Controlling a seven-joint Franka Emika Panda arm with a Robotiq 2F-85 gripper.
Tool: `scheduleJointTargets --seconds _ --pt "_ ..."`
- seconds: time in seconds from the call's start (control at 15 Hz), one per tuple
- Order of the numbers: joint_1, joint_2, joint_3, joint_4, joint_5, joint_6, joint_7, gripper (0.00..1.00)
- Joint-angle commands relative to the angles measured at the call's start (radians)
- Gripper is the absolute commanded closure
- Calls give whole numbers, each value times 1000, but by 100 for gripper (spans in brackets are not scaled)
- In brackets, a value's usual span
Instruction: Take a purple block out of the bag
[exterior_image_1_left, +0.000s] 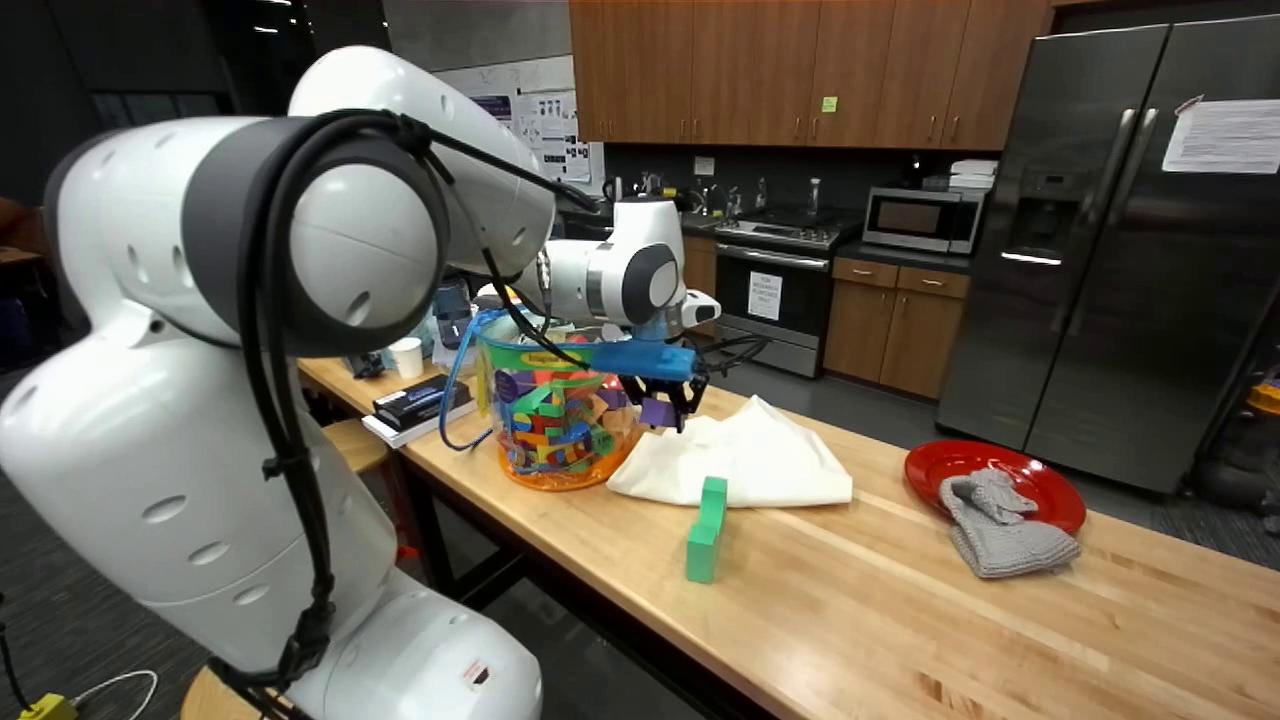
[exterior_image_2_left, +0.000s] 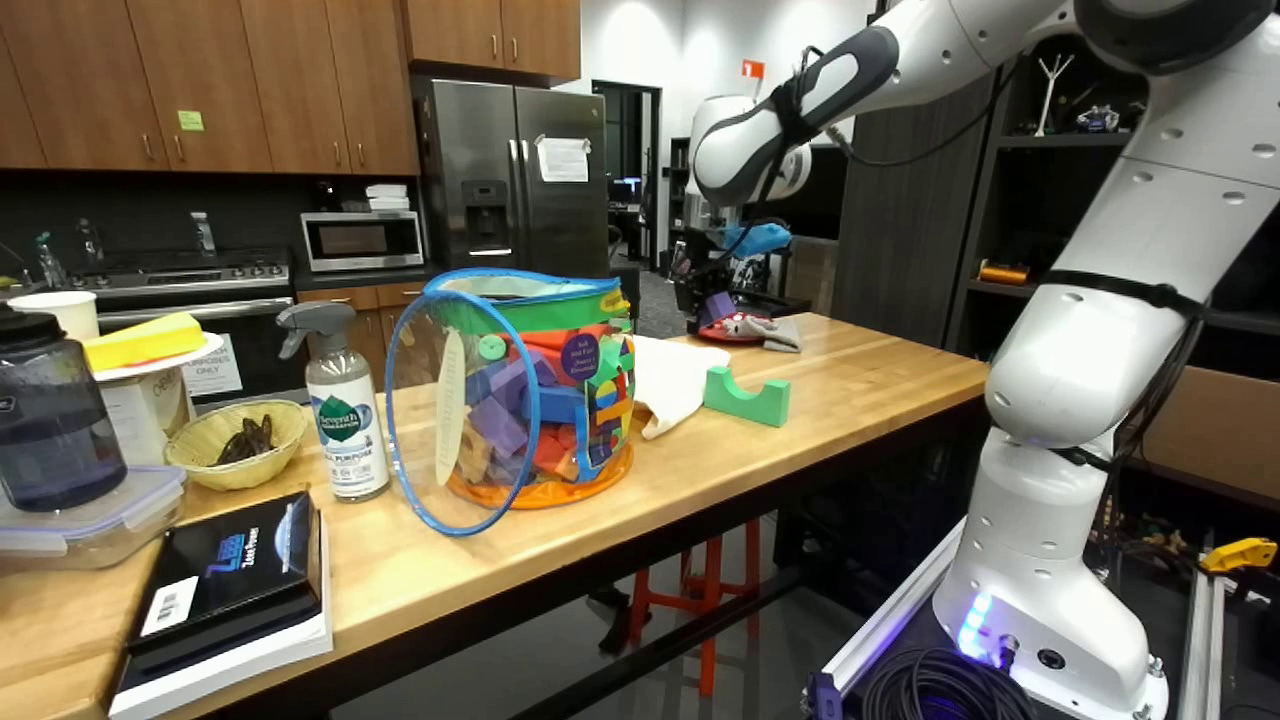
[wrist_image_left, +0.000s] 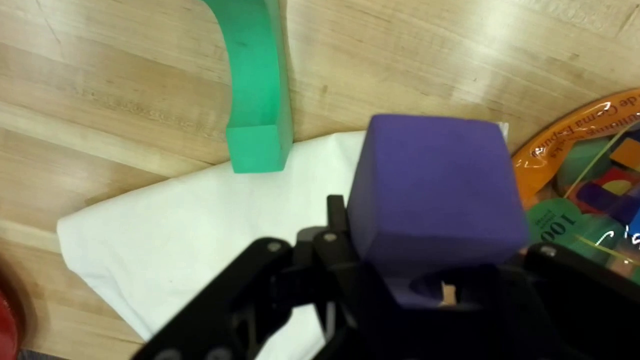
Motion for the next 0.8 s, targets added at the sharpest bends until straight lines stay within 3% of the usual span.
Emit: scheduleJointTargets --seconds 0.0,0.73 --pt "-13 31 -17 8 9 44 -53 84" --pt "-26 158 -38 45 22 130 -111 84"
